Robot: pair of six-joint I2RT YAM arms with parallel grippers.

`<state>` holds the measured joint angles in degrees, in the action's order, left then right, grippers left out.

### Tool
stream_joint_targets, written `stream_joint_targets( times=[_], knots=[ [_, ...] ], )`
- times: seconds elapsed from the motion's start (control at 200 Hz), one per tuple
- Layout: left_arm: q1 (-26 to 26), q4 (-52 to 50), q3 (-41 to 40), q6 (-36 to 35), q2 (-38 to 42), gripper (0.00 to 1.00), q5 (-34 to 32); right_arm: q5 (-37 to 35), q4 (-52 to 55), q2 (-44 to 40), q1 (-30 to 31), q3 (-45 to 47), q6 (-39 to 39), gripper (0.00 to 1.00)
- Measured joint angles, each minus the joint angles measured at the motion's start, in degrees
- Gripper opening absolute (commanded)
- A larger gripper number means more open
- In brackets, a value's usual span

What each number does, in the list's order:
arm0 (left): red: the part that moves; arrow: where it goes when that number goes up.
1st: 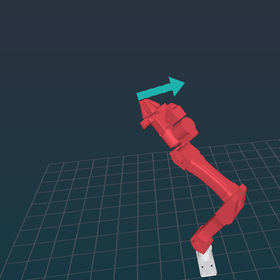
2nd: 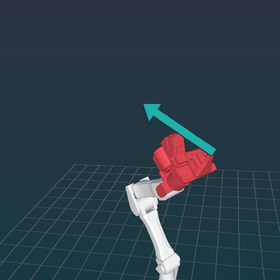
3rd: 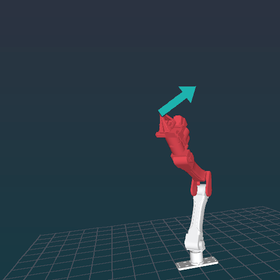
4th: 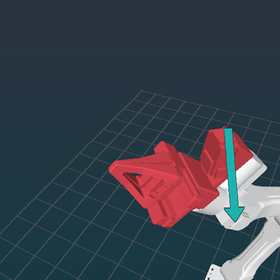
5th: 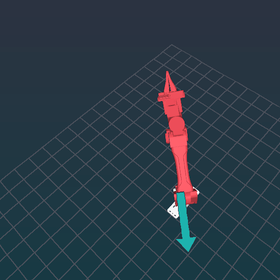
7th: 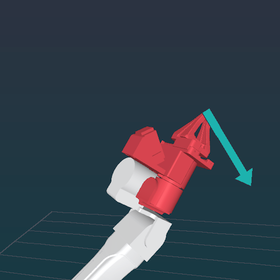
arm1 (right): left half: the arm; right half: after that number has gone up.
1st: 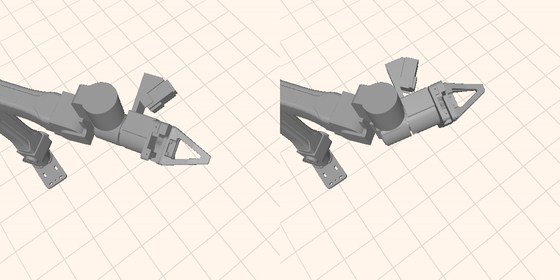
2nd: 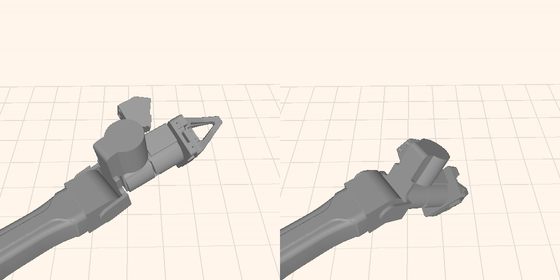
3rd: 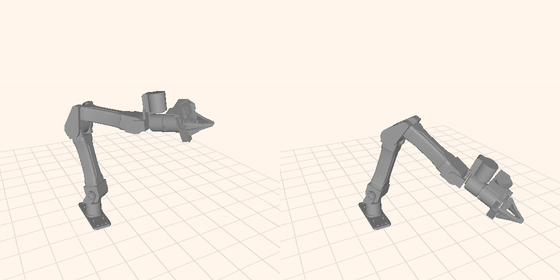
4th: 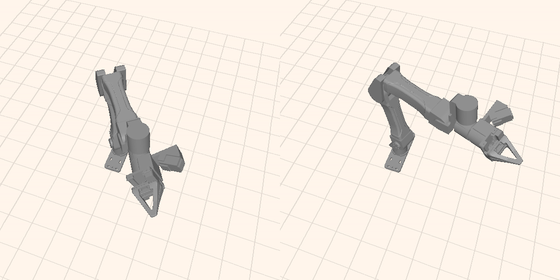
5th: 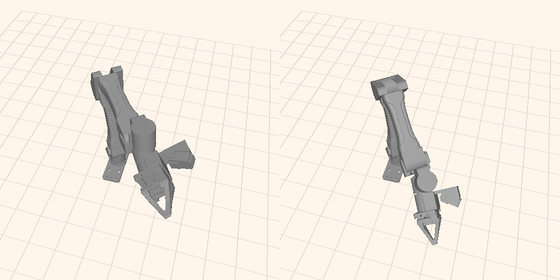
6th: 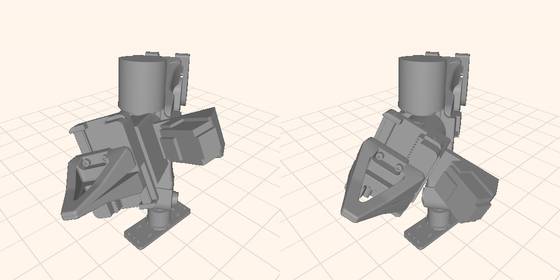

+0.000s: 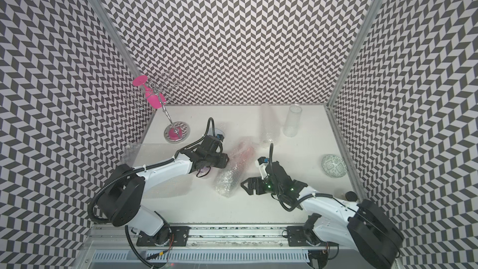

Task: Unwrap the vase from the bubble wrap
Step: Adjust the bubble wrap at the center of the board.

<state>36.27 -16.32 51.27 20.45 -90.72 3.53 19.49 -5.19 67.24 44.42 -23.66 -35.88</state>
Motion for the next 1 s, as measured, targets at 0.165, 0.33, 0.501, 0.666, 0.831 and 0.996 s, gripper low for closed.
stream_joint_targets(
  times=[0.165, 0.33, 0.501, 0.666, 0.831, 0.996],
  knots=[
    [0.6, -0.5, -1.2, -0.5, -1.6, 0.45, 3.0, 2.1, -3.5, 5.3, 2.2, -2.6, 1.4, 0.96],
    [0.5, 0.1, -2.7, -0.1, -1.7, 0.44, 4.6, 3.3, -5.4, 7.0, 2.4, -2.9, 2.1, 0.95],
    [0.4, 0.0, -3.2, 0.6, -1.7, 0.46, 5.4, 2.9, -3.4, 7.0, 2.4, -4.1, 3.5, 0.96],
    [0.5, -2.8, -3.2, 1.4, 0.1, 0.51, 5.4, 2.3, -1.7, 4.9, 2.7, -4.2, 4.0, 0.99],
    [1.1, -7.4, -3.2, 1.5, 5.8, 0.52, 5.4, 1.3, -0.4, -1.2, 3.7, -2.6, 3.8, 1.0],
    [1.8, -10.7, -3.3, 2.0, 11.7, 0.56, 5.1, 0.9, 0.0, -5.8, 4.6, -0.1, 3.1, 1.0]
  ],
)
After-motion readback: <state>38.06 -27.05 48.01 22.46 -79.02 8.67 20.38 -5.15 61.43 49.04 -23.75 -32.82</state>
